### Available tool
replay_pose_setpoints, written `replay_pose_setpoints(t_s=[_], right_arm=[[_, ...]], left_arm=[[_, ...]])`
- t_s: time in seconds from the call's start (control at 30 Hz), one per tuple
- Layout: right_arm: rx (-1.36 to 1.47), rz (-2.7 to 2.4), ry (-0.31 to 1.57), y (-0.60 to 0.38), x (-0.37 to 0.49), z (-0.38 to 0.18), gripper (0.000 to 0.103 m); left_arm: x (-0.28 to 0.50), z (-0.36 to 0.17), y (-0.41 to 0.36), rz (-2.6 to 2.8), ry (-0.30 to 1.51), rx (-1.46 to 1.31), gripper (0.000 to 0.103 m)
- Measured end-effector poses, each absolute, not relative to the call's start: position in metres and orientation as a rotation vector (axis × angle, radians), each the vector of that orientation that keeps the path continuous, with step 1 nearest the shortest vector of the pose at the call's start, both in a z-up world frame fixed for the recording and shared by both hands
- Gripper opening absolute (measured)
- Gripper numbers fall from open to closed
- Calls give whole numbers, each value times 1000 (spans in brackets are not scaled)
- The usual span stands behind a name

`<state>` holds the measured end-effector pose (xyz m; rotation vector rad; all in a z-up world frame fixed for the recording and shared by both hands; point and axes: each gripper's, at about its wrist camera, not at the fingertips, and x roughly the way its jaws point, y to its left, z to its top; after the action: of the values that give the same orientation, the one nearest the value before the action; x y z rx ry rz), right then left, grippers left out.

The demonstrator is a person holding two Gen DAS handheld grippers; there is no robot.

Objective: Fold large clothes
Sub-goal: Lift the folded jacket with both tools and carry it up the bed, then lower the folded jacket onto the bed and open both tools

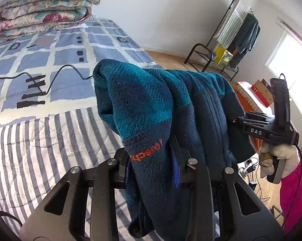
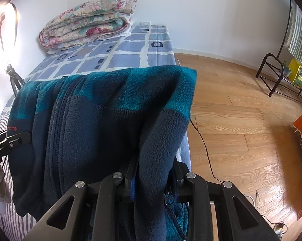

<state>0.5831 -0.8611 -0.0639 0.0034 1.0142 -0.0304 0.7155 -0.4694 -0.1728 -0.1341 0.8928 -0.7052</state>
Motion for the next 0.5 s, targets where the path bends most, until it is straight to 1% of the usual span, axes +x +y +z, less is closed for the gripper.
replay_pose_setpoints(t_s=[0.13,0.23,0.27,0.33,0.4,0.47,0.5], right_arm=[[5,-61,1003,-864,586,-70,30],[-15,-109,1008,-867,589,-73,30],[-19,-119,1011,-868,589,-74,30],[-33,-128,1020,-870,590,-77,30],[-45,-147,1027,-872,590,-80,34],[-48,-169,1036,-875,590,-83,46],[-47,-178,1039,-877,590,-85,49]], left_arm=[[726,-184,-464,-681,927,-139,32],[725,-188,-463,-656,920,-102,33],[725,-190,-462,-639,916,-83,40],[725,-192,-459,-618,915,-76,48],[726,-192,-455,-607,914,-79,51],[726,-192,-451,-604,915,-76,53],[725,-191,-449,-604,911,-70,53]])
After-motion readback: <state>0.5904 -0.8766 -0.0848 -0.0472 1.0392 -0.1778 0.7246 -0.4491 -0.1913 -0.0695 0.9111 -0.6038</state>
